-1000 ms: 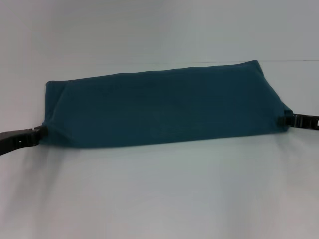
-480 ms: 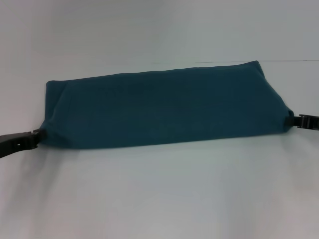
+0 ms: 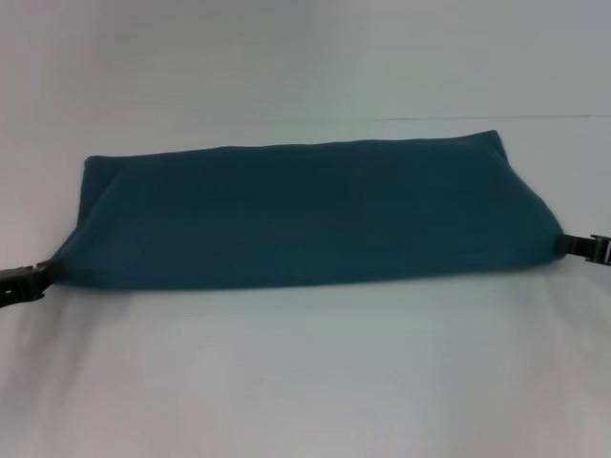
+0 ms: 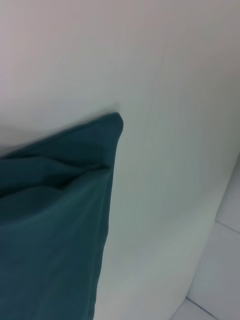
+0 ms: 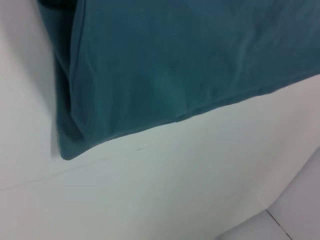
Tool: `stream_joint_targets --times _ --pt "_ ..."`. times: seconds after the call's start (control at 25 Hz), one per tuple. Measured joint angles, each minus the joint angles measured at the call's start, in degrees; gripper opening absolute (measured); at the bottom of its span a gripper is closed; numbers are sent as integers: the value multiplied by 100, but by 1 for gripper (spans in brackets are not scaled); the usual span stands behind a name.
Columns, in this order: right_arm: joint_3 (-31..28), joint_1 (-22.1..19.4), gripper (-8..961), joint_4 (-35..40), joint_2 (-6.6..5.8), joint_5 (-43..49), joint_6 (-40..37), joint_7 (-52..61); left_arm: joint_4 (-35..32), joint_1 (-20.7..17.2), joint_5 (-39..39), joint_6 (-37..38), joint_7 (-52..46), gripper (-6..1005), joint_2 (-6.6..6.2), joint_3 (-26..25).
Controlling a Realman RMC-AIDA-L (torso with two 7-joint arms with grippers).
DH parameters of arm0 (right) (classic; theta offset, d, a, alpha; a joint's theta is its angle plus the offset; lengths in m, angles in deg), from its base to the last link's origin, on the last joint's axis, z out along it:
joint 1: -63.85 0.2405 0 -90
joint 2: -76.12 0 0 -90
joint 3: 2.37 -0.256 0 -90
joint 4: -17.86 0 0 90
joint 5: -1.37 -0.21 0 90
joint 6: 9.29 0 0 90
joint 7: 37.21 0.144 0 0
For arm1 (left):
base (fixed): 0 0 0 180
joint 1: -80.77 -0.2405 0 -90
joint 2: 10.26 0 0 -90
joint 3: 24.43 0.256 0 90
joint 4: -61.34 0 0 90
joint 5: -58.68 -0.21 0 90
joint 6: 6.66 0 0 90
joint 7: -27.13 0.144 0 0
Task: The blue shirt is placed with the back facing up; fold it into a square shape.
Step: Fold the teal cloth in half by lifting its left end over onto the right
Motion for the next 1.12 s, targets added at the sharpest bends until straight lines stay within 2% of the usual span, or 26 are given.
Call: stream_joint_targets --times 0.16,0.44,0.8,1.12 --pt "-51 -193 3 75 4 -213 -237 -128 -26 -71 -3 -39 -1 -1 12 -39" --pt "-112 -522 3 357 80 -334 -577 -142 -48 -203 -9 -38 24 -1 26 -51" --pt "-163 -588 2 356 136 -348 -884 -294 -114 -291 -13 133 39 -1 44 -104" --pt "-211 -606 3 333 117 -351 -1178 -304 -171 -290 12 717 37 -2 -18 -484"
